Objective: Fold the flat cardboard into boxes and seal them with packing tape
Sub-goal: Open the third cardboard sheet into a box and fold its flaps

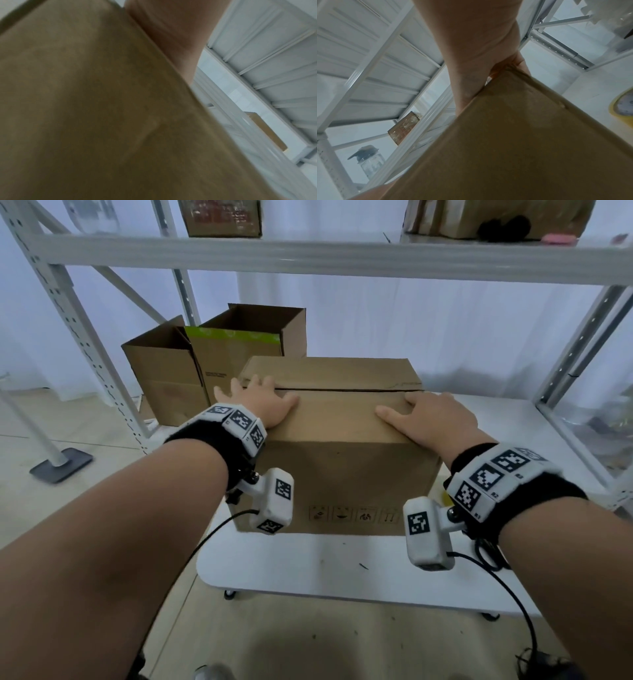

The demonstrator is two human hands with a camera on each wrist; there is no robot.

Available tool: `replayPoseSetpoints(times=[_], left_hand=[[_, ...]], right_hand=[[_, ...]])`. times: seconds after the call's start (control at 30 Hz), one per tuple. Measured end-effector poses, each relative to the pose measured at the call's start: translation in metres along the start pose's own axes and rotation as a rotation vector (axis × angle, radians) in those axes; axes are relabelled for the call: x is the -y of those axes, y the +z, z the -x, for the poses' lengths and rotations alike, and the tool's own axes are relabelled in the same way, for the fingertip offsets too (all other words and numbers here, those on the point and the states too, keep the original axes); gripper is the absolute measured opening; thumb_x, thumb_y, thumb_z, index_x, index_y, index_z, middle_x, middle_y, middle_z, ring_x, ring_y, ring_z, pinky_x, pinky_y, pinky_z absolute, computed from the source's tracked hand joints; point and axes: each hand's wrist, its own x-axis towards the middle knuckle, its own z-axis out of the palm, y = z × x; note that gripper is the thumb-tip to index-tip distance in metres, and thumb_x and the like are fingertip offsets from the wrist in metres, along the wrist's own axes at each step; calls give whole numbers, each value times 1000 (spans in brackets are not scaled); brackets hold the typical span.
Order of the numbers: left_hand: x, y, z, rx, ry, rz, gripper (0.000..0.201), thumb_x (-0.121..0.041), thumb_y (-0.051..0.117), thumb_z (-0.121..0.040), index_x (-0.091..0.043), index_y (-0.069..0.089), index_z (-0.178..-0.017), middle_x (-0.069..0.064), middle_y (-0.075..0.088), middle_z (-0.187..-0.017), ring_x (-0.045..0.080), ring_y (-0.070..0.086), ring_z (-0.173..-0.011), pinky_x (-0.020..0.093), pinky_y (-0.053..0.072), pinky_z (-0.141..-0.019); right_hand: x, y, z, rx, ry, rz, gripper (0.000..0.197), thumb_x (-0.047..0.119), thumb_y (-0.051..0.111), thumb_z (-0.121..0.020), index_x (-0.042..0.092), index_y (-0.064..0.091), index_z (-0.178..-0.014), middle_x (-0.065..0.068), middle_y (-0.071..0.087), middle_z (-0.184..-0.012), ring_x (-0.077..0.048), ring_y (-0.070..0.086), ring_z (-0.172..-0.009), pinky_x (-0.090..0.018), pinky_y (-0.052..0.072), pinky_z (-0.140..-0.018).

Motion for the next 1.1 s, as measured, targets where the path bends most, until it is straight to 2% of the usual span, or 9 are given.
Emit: replayPoseSetpoints(times=[0.1,0.2,0.33,0.47,0.63,0.77,0.9,1.0,1.1], left_hand=[[-17,3,11,10,-8,-75,80,-69,18,-92,-17,18,-153,1,8,-162,26,-1,-149,57,-9,-115],[-33,4,21,-6,101,-75,70,-58,17,-97,-16,19,-153,5,9,-162,26,-1,-149,55,-6,-117],[-70,9,44,-151,379,102,49,-41,30,-99,-14,46,-137,10,43,-144,31,36,-134,48,28,-111],[-113,10,69,-249,550,221,40,-40,41,-98,-11,56,-120,8,60,-117,26,55,-106,44,46,-93],[-161,41,92,-345,797,229,31,-30,47,-96,-12,62,-116,3,61,-113,23,53,-106,37,43,-93],[-187,71,105,-392,981,-14,29,-24,47,-94,-12,64,-115,6,62,-121,26,50,-122,39,26,-110],[-182,105,104,-468,1218,-486,19,-13,51,-73,-15,70,-74,5,69,-78,29,66,-100,55,30,-109],[-169,128,102,-472,1304,-698,33,-6,39,-74,-16,69,-64,5,66,-67,31,67,-95,54,31,-111],[-160,138,96,-485,1325,-719,37,-5,36,-78,-15,69,-63,6,64,-65,31,66,-93,50,19,-115]], right_hand=[[-5,6,3,-22,21,-112,67,70,31,-89,35,36,-145,-6,44,-144,-24,38,-133,-41,37,-88],[-7,11,8,-67,5,-140,56,57,30,-92,34,39,-142,-11,46,-138,-28,45,-123,-38,35,-81],[-23,3,15,-164,-112,-354,48,48,37,-98,25,49,-139,-7,57,-133,-25,54,-115,-38,42,-94],[-65,-7,24,-135,-182,-488,34,32,46,-98,21,63,-126,-3,66,-89,-20,60,-77,-35,51,-82],[-123,0,31,-75,-81,-266,31,22,52,-95,15,64,-123,-9,64,-111,-23,55,-107,-23,33,-86],[-149,9,43,-28,-20,-203,30,21,53,-94,13,66,-120,-11,62,-123,-26,54,-116,-27,38,-95],[-158,26,47,70,-17,-83,33,26,51,-97,8,64,-121,-13,59,-126,-29,53,-118,-33,41,-95],[-157,50,45,183,-39,3,33,26,44,-100,0,61,-108,-18,61,-116,-34,56,-110,-30,41,-83],[-152,73,38,212,-62,39,22,22,50,-93,4,57,-103,-16,60,-116,-35,56,-110,-35,45,-91]])
